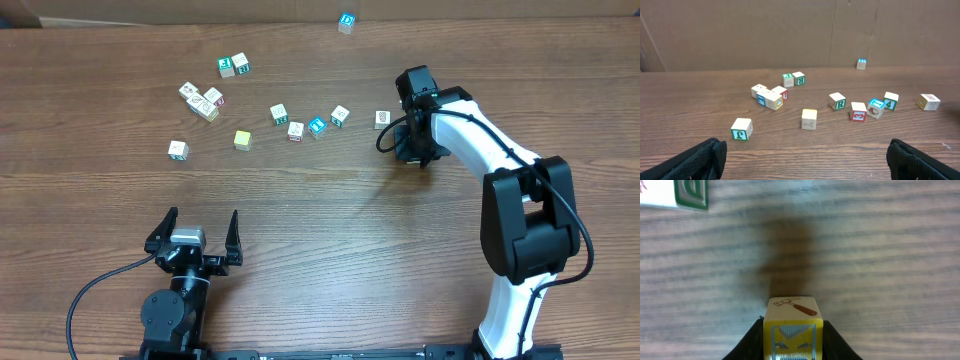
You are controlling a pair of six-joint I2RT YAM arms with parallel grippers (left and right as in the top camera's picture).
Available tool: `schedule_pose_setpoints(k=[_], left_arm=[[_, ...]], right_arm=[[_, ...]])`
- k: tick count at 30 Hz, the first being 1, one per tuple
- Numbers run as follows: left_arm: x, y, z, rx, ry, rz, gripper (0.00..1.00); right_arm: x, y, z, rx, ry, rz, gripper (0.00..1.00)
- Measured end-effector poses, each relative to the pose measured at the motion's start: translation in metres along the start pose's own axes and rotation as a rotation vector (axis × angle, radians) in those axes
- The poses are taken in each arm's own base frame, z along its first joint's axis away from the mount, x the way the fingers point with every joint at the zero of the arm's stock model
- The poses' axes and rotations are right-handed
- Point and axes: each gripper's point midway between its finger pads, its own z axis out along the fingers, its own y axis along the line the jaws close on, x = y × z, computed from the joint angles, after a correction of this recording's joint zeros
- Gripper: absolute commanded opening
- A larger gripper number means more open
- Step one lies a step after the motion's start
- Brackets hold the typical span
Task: Form a tower
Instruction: 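Carry the held yellow block left toward the central block cluster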
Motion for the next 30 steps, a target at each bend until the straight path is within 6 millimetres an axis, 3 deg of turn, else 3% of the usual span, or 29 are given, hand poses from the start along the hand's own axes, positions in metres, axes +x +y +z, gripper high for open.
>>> schedule_pose_setpoints(k=[5, 8, 12, 24, 30], left_arm=[[0.000, 0.000, 0.000, 0.000, 0.000, 0.000, 1.00], [0.000, 0.000, 0.000, 0.000, 0.000, 0.000, 1.00], [0.000, 0.000, 0.000, 0.000, 0.000, 0.000, 0.99], [0.000, 0.000, 0.000, 0.000, 0.000, 0.000, 1.00], [0.000, 0.000, 0.000, 0.000, 0.000, 0.000, 0.99]], right_arm=[[-0.001, 0.012, -0.045, -0.024, -0.070, -0.020, 0.25], [0.003, 0.032, -0.085, -0.057, -0.138, -0.032, 0.24], [0.015, 0.057, -0.109, -0.092, -0.159, -0.015, 0.24], [0.051, 0.129, -0.114, -0.151, -0.144, 0.016, 0.22], [0.061, 0.152, -0.095, -0.146, -0.115, -0.002, 0.22]])
